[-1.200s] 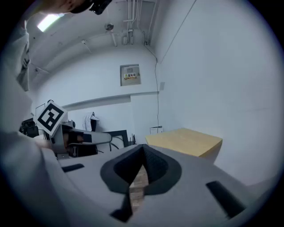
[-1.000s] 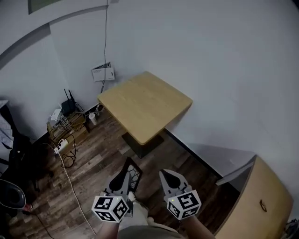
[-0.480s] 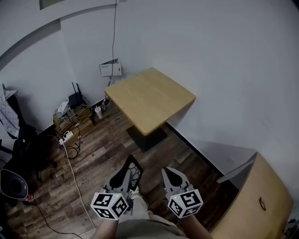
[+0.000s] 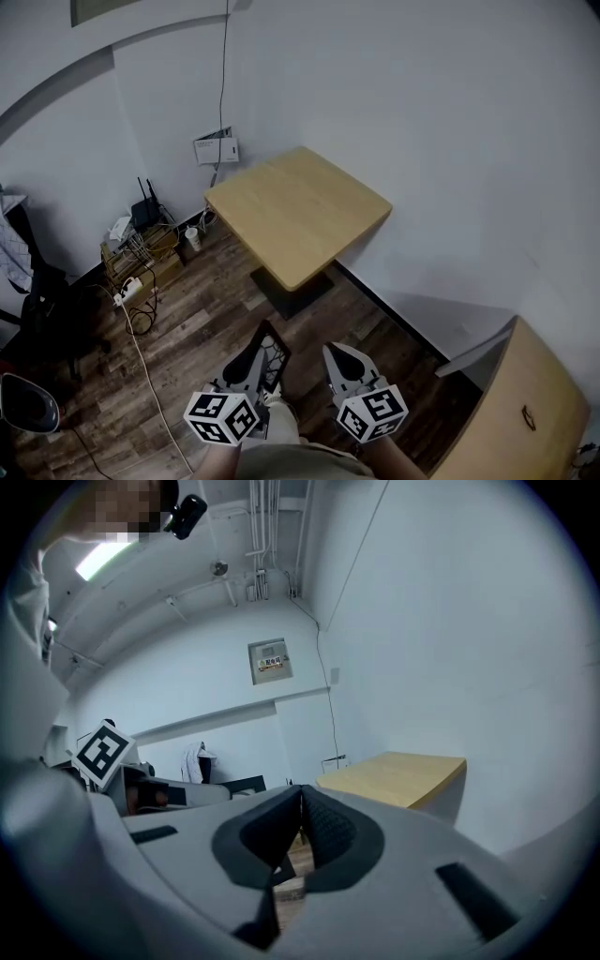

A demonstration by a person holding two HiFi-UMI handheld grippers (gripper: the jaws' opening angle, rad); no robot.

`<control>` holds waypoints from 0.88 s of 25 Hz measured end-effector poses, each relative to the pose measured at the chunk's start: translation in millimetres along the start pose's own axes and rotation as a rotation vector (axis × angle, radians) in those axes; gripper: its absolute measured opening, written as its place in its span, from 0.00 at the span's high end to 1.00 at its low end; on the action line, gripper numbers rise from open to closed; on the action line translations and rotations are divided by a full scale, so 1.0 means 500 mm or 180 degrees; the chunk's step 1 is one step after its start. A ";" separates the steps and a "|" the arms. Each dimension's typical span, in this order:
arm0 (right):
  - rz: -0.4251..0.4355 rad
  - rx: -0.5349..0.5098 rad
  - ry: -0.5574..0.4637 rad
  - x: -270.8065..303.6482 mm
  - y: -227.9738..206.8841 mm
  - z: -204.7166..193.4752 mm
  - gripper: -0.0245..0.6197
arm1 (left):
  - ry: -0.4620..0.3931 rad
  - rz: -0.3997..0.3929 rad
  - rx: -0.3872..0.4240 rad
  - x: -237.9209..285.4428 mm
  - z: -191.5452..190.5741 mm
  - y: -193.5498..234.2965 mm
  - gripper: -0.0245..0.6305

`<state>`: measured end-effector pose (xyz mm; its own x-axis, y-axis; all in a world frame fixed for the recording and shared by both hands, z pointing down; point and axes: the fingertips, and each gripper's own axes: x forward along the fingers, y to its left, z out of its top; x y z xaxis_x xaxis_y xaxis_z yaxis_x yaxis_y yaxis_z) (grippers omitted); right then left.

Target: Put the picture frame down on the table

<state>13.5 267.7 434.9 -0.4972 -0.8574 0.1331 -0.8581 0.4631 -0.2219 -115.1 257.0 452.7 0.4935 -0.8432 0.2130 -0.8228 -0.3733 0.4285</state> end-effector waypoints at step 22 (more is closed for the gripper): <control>-0.0160 -0.0149 0.0044 0.368 -0.151 0.116 0.96 | 0.0163 -0.0210 0.0016 0.341 0.171 0.171 0.88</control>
<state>-5.7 61.8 420.3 -0.4547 -0.8768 0.1563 -0.8869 0.4298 -0.1692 -125.5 48.5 450.7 0.5605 -0.7958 0.2292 -0.7893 -0.4295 0.4387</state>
